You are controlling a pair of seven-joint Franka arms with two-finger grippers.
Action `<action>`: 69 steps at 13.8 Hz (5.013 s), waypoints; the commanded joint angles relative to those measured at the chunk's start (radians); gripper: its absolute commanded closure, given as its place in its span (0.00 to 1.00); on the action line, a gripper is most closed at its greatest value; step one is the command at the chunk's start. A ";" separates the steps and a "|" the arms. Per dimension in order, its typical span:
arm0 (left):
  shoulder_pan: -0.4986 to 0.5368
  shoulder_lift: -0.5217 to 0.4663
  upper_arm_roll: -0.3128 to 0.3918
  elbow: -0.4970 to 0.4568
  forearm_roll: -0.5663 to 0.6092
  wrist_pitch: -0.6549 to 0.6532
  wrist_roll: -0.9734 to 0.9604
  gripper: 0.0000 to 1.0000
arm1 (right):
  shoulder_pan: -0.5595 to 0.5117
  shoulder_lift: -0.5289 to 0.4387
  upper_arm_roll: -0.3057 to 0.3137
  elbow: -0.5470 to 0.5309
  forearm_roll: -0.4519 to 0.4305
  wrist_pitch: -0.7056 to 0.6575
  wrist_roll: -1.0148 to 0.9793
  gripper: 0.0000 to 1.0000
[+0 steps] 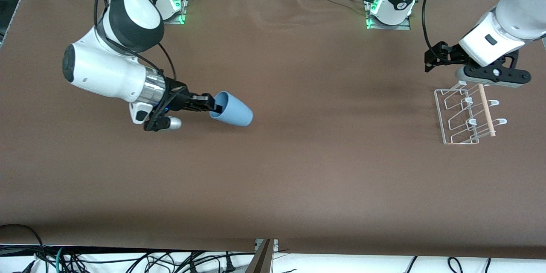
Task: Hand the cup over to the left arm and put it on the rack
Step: 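Lift the cup with the right gripper while the left gripper approaches, then grasp the cup's base with the left gripper, then open the right gripper and withdraw while the left gripper carries cup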
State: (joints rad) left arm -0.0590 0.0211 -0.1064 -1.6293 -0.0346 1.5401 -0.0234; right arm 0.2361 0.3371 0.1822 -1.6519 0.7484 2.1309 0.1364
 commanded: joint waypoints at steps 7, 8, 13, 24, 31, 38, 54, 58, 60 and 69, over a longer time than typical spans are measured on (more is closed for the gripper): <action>-0.041 0.114 -0.044 0.103 -0.263 -0.015 0.372 0.00 | 0.182 0.175 -0.006 0.248 0.158 0.032 0.028 1.00; -0.042 0.123 -0.045 0.108 -0.302 0.018 0.461 0.00 | 0.199 0.180 -0.006 0.248 0.158 0.052 0.029 1.00; -0.105 0.125 -0.050 0.106 -0.343 0.193 0.741 0.00 | 0.253 0.229 0.000 0.313 0.238 0.121 0.028 1.00; -0.173 0.235 -0.073 0.101 -0.469 0.445 1.223 0.00 | 0.253 0.223 0.011 0.320 0.312 0.118 0.022 1.00; -0.174 0.257 -0.102 0.091 -0.470 0.446 1.264 0.41 | 0.250 0.221 0.011 0.320 0.313 0.115 0.020 1.00; -0.171 0.255 -0.102 0.097 -0.470 0.426 1.255 0.87 | 0.244 0.220 0.011 0.320 0.315 0.109 0.019 1.00; -0.137 0.252 -0.055 0.101 -0.049 0.072 1.113 0.94 | 0.057 0.108 -0.156 0.319 -0.086 -0.274 -0.039 0.00; -0.143 0.276 -0.056 0.098 0.284 -0.153 1.076 0.94 | 0.028 0.094 -0.207 0.308 -0.378 -0.351 -0.293 0.00; -0.157 0.333 -0.056 0.098 0.478 -0.243 1.074 0.94 | 0.005 0.066 -0.207 0.275 -0.489 -0.358 -0.299 0.00; -0.136 0.476 -0.010 0.077 0.866 -0.547 0.803 0.94 | -0.176 -0.243 -0.207 0.048 -0.702 -0.370 -0.287 0.00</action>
State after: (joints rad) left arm -0.2136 0.4787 -0.1373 -1.5523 0.7932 1.0631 0.8542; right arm 0.1207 0.2231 -0.0371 -1.5007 0.0698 1.7663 -0.1435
